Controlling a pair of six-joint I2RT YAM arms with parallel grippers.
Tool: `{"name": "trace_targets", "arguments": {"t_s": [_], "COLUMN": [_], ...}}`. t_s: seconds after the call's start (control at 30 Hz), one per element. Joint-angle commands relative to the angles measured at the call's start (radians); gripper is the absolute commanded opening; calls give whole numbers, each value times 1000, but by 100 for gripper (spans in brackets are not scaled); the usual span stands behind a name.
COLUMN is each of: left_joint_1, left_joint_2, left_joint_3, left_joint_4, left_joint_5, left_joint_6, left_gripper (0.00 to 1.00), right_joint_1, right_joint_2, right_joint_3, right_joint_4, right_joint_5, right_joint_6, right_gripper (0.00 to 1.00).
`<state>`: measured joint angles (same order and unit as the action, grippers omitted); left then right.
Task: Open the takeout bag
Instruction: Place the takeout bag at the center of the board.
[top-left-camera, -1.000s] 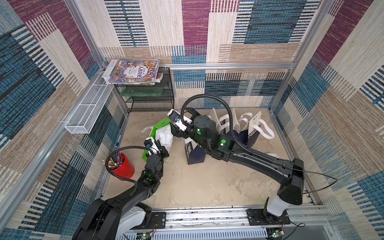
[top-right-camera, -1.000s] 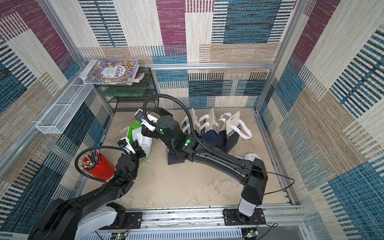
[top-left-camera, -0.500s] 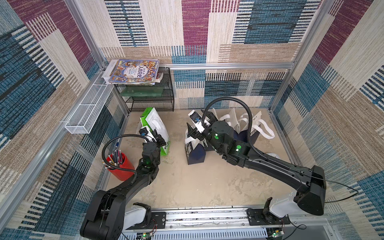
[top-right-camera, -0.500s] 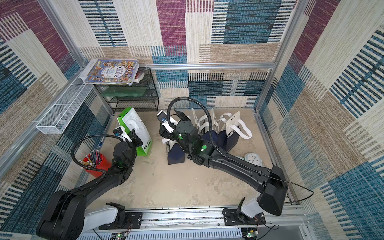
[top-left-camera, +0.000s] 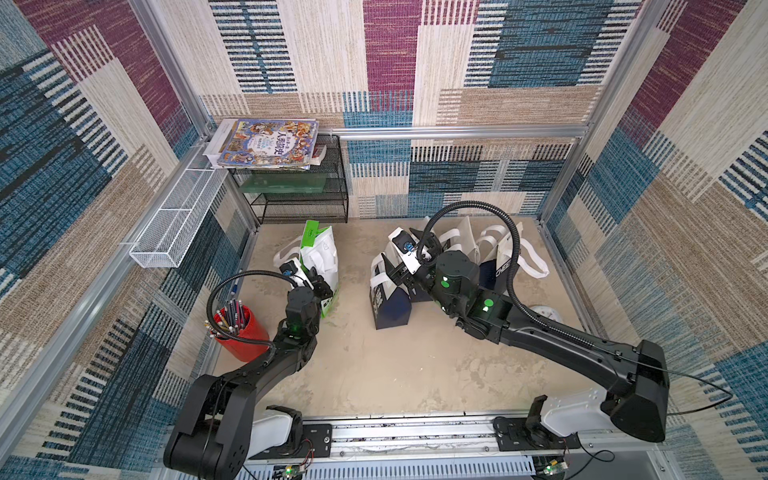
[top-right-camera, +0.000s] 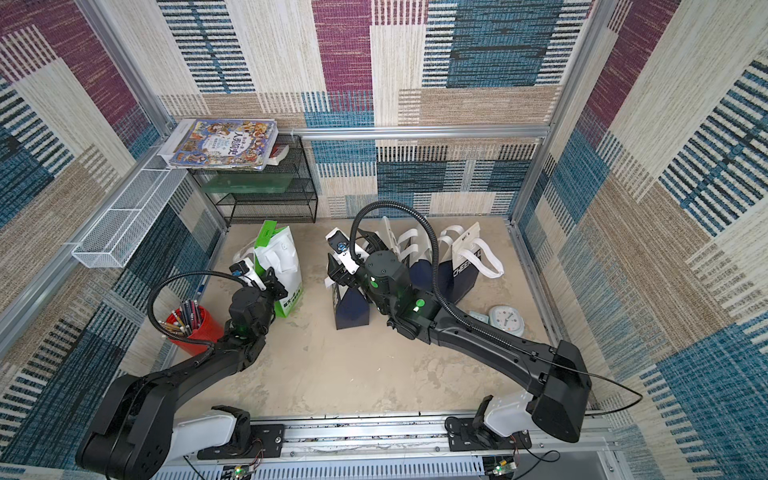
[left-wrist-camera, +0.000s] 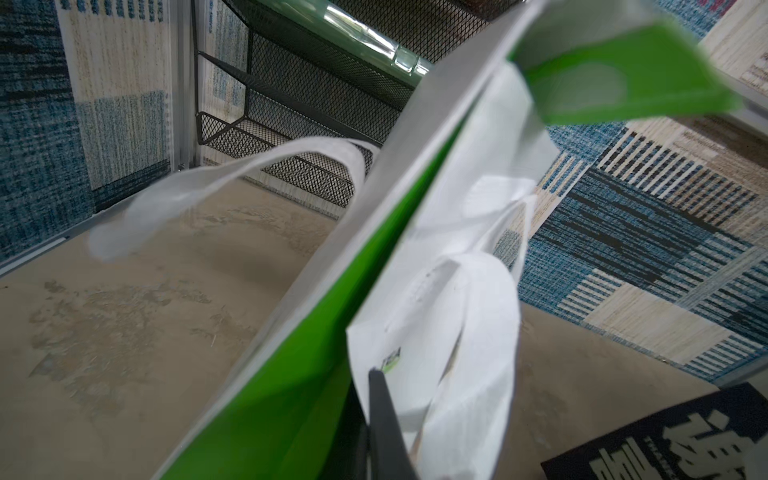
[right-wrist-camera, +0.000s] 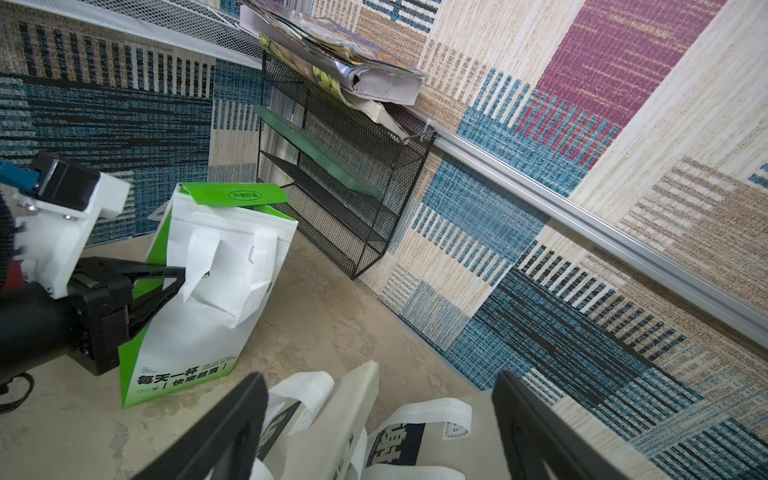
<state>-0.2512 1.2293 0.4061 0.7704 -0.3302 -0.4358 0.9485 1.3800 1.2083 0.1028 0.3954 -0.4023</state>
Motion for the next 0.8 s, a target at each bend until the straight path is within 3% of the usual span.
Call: {"name": "trace_targets", "arguments": {"t_s": [0.0, 0.23, 0.43, 0.77], "left_joint_1": [0, -1, -2, -14], "left_joint_2": [-58, -219, -317, -423], "left_joint_3": [-59, -131, -159, -193], "left_joint_4": [-147, -323, -389, -445], "left_joint_5": [17, -31, 2, 99], "left_joint_6": [-71, -90, -119, -143], "left_gripper": [5, 44, 49, 49], "right_joint_1": [-8, -15, -17, -35], "right_joint_2": [-23, -39, -44, -46], "right_joint_3": [-18, -39, -34, -23], "right_joint_4": [43, 52, 45, 13], "right_joint_5": [-23, -55, -51, -55], "right_joint_6": [37, 64, 91, 128], "right_gripper": [89, 91, 92, 92]}}
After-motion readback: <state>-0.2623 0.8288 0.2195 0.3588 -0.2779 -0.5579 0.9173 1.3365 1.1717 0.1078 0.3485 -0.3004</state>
